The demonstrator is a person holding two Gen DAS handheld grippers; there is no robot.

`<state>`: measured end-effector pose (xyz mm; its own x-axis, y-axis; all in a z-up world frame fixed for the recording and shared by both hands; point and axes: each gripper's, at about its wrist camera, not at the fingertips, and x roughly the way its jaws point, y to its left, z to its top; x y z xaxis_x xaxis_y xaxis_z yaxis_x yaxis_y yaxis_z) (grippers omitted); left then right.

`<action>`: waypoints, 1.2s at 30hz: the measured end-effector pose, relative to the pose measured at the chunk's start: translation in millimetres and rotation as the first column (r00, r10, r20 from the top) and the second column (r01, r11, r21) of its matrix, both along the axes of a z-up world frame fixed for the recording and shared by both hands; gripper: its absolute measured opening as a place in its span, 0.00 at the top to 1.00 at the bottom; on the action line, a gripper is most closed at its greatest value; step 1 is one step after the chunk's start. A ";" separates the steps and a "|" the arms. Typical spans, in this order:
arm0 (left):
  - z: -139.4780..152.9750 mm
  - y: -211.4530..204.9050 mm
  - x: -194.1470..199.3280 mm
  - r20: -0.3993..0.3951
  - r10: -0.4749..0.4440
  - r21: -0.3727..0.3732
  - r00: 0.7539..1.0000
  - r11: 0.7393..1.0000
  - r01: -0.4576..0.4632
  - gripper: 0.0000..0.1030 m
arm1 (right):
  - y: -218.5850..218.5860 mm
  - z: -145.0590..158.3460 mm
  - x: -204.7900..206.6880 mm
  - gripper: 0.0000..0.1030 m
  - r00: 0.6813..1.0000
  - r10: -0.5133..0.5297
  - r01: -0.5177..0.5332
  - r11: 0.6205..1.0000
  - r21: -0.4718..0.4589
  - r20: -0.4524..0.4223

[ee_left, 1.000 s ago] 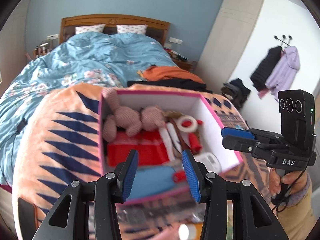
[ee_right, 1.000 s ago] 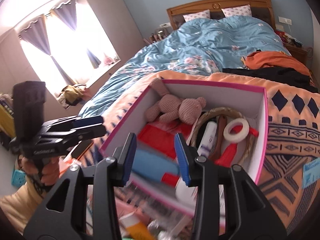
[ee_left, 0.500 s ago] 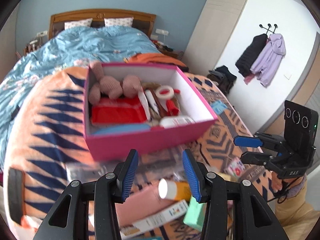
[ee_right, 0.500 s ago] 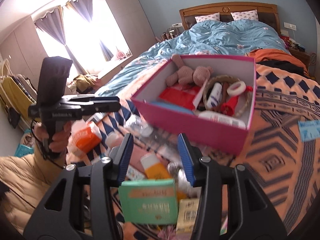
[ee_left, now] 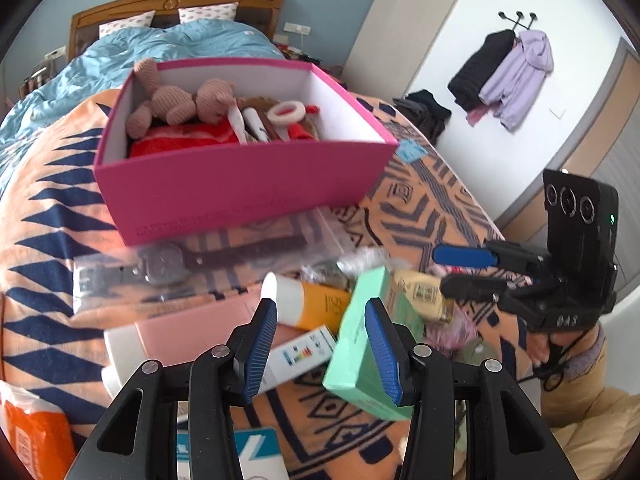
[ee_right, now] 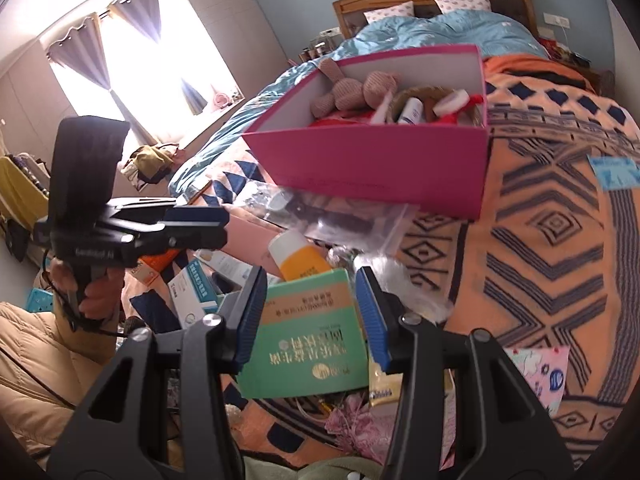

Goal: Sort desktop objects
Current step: 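Move both grippers to the clear zip bag holding a black watch, then close both grippers on the edges of the clear watch bag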

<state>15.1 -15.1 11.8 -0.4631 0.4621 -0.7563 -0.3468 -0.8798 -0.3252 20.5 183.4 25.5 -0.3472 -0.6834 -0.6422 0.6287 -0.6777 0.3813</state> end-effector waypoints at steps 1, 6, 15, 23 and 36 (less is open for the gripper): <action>-1.3 0.4 1.8 0.005 -0.007 0.005 1.000 1.000 0.007 0.55 | 1.2 -1.4 0.6 0.53 1.000 -0.006 0.006 1.000 0.000 0.002; -7.1 -1.3 11.2 0.012 -0.011 -0.001 1.000 1.000 0.011 0.55 | 7.0 -4.0 3.6 0.53 1.000 -0.028 0.029 0.999 -0.014 0.010; -11.9 -37.4 -5.2 0.012 0.127 -0.037 0.992 0.991 -0.127 0.55 | 3.8 -10.1 0.7 0.53 0.999 -0.039 0.039 0.999 0.008 0.011; -24.6 -60.7 -32.9 0.031 0.213 -0.094 0.977 0.973 -0.209 0.55 | -11.1 -15.4 -32.4 0.53 0.999 -0.039 0.038 0.998 0.058 0.017; -55.0 -91.9 -77.4 0.107 0.254 -0.130 0.961 0.962 -0.240 0.52 | -38.9 -52.2 -97.1 0.53 0.988 -0.069 0.046 0.985 0.164 0.139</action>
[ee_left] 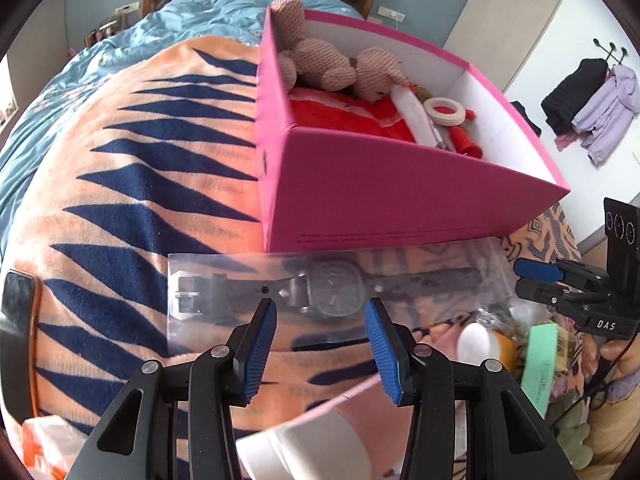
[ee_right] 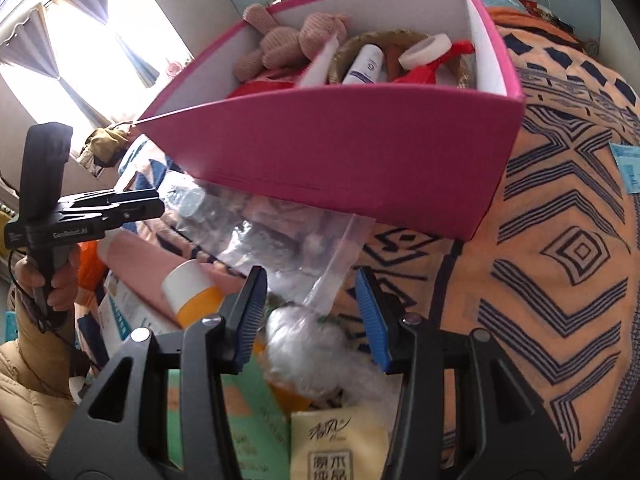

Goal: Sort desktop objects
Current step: 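Close both grippers on the edges of the clear watch bag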

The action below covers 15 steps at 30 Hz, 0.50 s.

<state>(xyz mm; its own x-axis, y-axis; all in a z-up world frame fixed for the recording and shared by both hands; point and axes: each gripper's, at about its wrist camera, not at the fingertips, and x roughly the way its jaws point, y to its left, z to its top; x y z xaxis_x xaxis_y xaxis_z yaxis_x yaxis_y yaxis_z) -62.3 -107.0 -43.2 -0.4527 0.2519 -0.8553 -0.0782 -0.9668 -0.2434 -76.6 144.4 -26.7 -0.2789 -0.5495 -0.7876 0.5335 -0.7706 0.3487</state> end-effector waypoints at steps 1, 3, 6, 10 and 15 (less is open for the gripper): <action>-2.1 -2.1 -1.0 0.005 0.000 0.006 1.000 1.000 0.000 0.49 | -0.8 -1.3 -1.5 0.53 1.000 0.003 -0.003 1.000 -0.004 0.007; -7.3 -5.1 -3.1 0.018 0.004 0.017 1.000 1.000 -0.004 0.45 | -3.1 -3.4 -3.1 0.53 1.000 0.003 -0.003 1.000 -0.003 0.013; -11.7 -5.4 -7.1 0.029 -0.004 0.020 1.000 1.000 0.003 0.45 | -7.1 -6.1 -3.4 0.53 1.000 0.003 -0.003 1.000 0.014 0.010; -7.6 -11.8 -7.9 0.003 0.030 -0.019 1.000 0.999 -0.030 0.45 | -5.4 -9.2 -5.8 0.53 1.000 -0.012 0.012 1.000 0.013 0.011; -2.2 -46.7 -5.5 -0.017 0.150 -0.029 0.989 0.988 -0.150 0.43 | -3.7 -12.9 -6.4 0.58 1.000 -0.016 0.016 1.000 0.020 0.010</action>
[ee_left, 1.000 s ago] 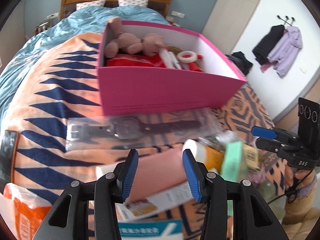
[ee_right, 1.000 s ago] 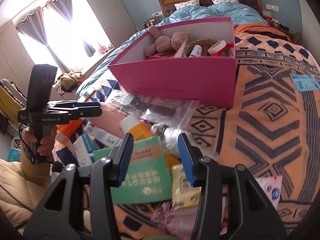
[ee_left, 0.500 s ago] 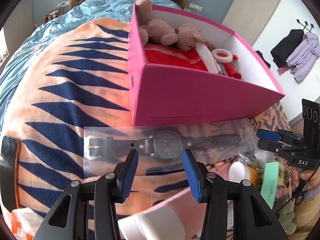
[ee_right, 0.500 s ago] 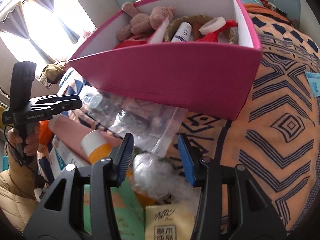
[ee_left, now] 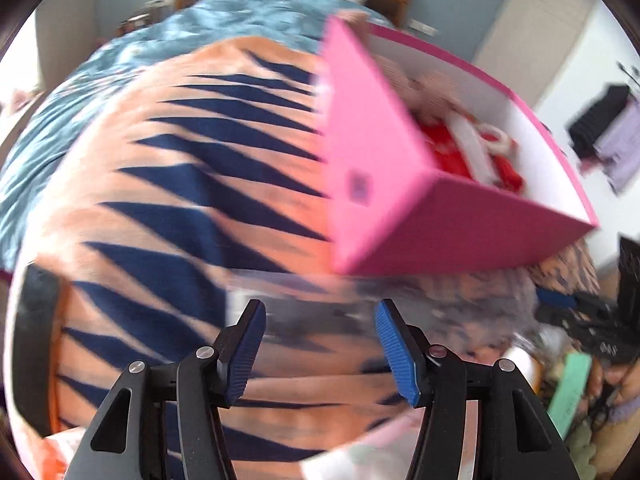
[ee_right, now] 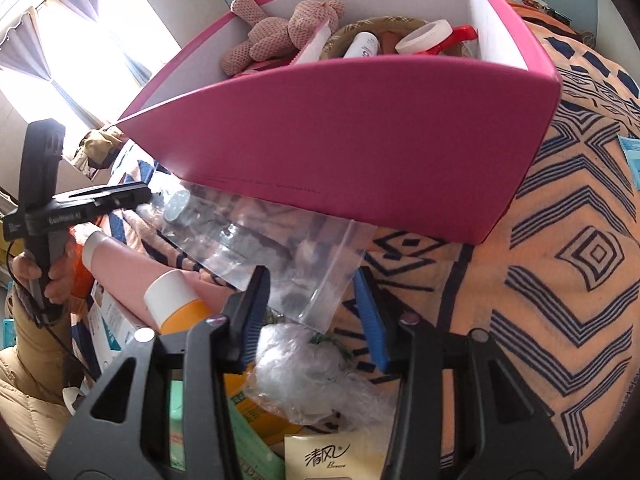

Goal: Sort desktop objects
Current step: 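Close both grippers on the edges of the clear watch bag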

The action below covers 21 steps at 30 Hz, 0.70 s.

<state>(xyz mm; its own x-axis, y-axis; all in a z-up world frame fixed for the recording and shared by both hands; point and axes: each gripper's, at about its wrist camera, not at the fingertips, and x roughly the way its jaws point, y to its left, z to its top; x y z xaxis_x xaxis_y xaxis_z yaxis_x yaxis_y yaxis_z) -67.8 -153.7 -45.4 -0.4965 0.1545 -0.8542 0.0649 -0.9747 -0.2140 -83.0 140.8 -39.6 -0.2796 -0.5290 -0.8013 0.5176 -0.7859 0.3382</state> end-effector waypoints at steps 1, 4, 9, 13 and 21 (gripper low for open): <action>-0.1 -7.4 0.2 0.002 0.028 0.007 1.000 1.000 -0.028 0.43 | -0.1 -1.3 -0.8 0.59 1.000 0.000 0.000 1.000 0.004 0.005; -5.2 -26.0 -1.1 0.025 0.083 0.038 0.996 0.996 -0.084 0.43 | 2.7 -3.3 -2.7 0.75 1.000 -0.015 0.015 1.000 0.012 -0.002; -19.9 -28.8 -5.2 0.072 0.078 0.031 0.994 0.996 -0.081 0.36 | 11.0 0.4 -1.8 0.85 0.999 -0.023 0.023 1.000 -0.005 -0.027; -22.2 -12.1 -6.3 0.089 0.009 0.033 0.996 0.999 -0.011 0.30 | 11.0 -0.5 -3.9 0.77 1.000 -0.014 0.014 1.000 -0.027 0.008; -19.9 3.4 -1.0 0.076 -0.094 0.159 0.993 0.984 0.081 0.27 | -2.5 -7.8 -7.6 0.78 0.999 0.002 -0.001 0.999 -0.044 0.032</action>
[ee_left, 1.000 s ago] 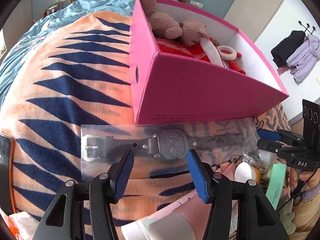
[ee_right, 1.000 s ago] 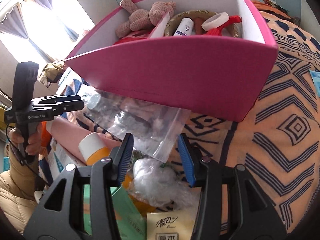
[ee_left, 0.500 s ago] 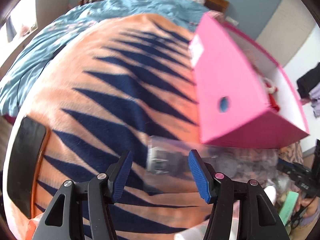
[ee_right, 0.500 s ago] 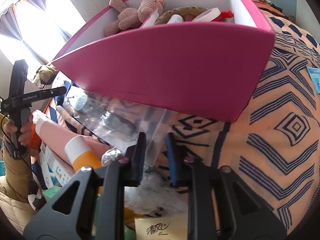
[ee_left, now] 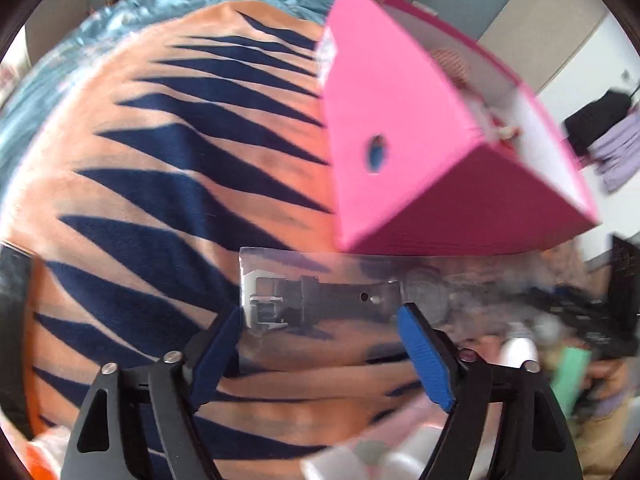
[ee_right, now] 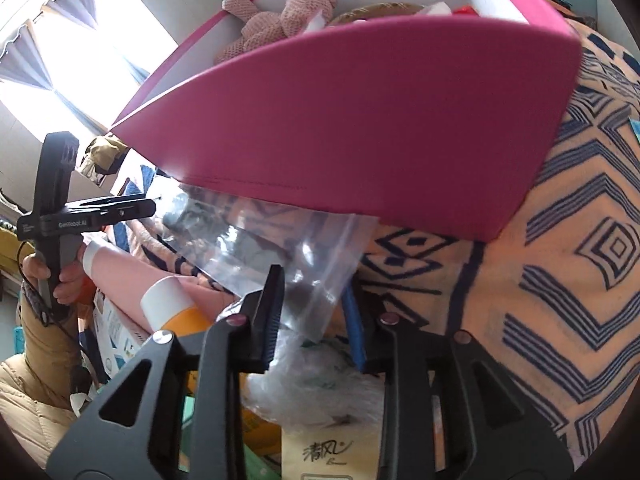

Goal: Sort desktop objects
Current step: 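Close both grippers on the edges of the clear watch bag, then lift the watch bag with both grippers toward the pink box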

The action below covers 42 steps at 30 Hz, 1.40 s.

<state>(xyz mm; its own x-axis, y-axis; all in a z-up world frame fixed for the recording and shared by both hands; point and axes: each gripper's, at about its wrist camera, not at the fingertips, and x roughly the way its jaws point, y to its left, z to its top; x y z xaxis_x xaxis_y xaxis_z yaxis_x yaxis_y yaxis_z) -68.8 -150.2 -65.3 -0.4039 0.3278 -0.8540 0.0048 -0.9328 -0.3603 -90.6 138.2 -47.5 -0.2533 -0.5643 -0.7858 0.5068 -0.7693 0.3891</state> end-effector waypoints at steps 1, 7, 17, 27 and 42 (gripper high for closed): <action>2.5 0.5 2.4 -0.014 -0.004 0.015 1.000 1.000 0.004 0.27 | -1.7 1.4 1.3 0.84 1.000 0.002 -0.002 1.000 0.000 -0.010; 10.7 -4.6 11.4 -0.086 -0.015 0.154 0.996 0.988 0.028 0.27 | 8.5 8.2 6.0 0.85 0.998 -0.030 0.031 0.999 0.023 -0.057; 2.0 7.3 6.8 -0.020 -0.033 0.070 0.999 0.997 0.035 0.45 | 19.2 10.3 8.0 0.85 0.997 -0.064 0.062 0.997 -0.034 -0.045; 41.2 16.8 21.3 -0.170 -0.076 0.159 0.983 0.982 0.104 0.46 | 21.4 20.8 22.1 0.89 0.993 -0.075 0.070 0.996 -0.060 -0.093; 15.8 47.0 9.0 -0.083 -0.061 0.088 0.995 0.994 0.068 0.93 | 36.2 24.7 26.0 0.91 0.990 -0.110 0.101 0.990 -0.100 -0.085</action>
<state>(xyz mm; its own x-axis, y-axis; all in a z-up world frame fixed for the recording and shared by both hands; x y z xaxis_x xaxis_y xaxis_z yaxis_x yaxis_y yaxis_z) -59.8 -103.3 -49.5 -0.4454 0.4300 -0.7853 -0.0867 -0.8937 -0.4402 -64.6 174.5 -22.8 -0.3824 -0.6021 -0.7009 0.4612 -0.7817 0.4199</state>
